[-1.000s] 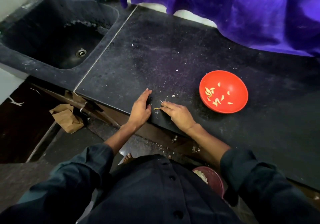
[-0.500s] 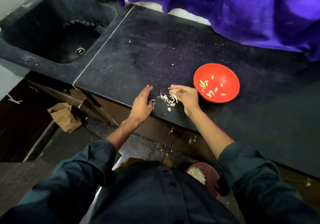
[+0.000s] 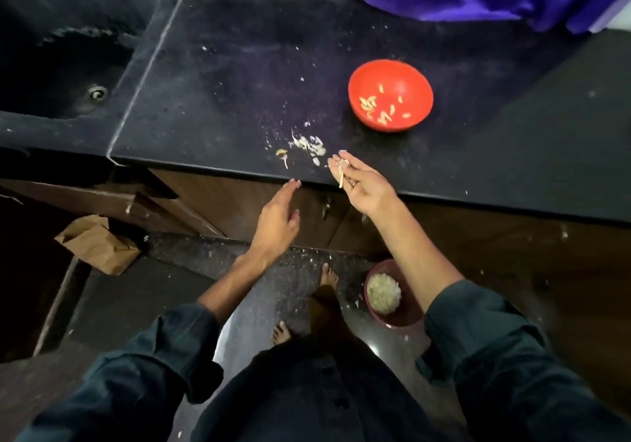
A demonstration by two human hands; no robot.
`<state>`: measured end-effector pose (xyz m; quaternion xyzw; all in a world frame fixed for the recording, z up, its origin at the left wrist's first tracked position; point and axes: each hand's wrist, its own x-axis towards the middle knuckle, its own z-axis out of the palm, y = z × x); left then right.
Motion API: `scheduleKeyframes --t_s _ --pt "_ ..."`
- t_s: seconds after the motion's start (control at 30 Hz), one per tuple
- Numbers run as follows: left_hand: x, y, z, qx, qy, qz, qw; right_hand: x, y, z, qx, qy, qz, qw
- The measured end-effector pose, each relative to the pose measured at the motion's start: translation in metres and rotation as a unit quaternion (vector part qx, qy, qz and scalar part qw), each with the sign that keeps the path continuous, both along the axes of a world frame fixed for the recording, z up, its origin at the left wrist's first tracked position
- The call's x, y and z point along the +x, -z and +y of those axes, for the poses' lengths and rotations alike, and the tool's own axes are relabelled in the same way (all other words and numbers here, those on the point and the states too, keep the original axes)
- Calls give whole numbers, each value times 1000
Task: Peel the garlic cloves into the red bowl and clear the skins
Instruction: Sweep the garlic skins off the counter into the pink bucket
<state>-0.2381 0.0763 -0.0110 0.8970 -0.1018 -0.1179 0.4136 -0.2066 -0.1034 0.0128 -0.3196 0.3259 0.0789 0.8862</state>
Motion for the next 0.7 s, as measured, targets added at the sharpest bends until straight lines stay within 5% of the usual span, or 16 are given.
scheduleKeyframes --t_s 0.43,0.7 --pt "-115 96 -51 84 143 169 972 -178 116 -53 93 122 106 983" --pt "-140 258 -140 132 216 192 948 -235 289 -137 27 170 193 966"
